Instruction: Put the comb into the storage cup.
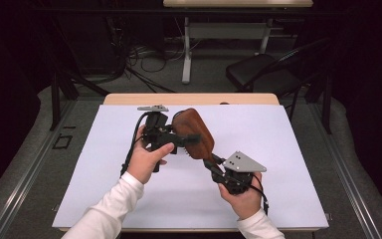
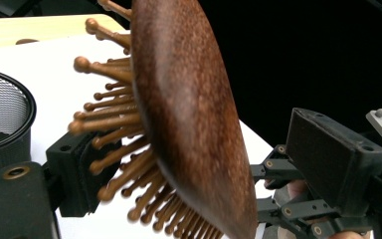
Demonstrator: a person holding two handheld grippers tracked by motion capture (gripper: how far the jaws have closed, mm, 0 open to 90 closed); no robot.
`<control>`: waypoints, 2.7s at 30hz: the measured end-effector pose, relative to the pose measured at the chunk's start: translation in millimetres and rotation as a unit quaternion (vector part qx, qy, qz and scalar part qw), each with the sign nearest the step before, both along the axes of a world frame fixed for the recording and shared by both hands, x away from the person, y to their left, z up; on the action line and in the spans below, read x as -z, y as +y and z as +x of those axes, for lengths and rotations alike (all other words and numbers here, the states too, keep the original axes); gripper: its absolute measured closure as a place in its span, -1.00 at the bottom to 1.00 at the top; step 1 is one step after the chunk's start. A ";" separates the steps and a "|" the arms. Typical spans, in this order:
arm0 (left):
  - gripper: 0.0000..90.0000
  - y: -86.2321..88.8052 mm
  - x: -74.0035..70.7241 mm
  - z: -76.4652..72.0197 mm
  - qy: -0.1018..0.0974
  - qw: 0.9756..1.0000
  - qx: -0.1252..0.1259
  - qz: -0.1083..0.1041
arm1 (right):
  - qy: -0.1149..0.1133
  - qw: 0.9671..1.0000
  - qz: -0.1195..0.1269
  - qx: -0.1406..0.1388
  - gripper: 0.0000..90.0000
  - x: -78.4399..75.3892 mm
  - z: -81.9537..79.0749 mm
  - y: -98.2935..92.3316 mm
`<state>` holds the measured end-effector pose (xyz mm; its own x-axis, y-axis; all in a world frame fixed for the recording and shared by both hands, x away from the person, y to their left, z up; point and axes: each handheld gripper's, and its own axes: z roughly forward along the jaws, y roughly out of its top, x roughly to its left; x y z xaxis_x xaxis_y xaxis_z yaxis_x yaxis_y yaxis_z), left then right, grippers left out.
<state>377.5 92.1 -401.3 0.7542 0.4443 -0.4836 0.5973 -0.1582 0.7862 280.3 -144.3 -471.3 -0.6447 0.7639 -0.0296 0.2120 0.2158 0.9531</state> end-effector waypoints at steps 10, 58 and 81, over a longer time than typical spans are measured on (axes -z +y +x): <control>-0.66 -4.6 2.6 2.8 0.009 1.000 0.003 -0.003 | -0.001 1.000 0.000 -0.002 0.60 0.0 -0.9 1.2; -0.23 -5.6 3.7 4.6 0.020 1.000 -0.007 -0.014 | -0.011 1.000 0.004 -0.001 0.60 -1.8 -3.2 1.5; -0.18 -7.1 2.3 3.7 0.023 1.000 -0.005 -0.005 | -0.011 1.000 0.006 -0.001 0.60 -1.6 -3.7 1.4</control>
<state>381.2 85.0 -403.6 0.7267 0.4477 -0.5211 0.6338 -0.1445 0.7599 276.6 -142.9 -469.8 -0.6462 0.7624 -0.0343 0.1912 0.2052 0.9599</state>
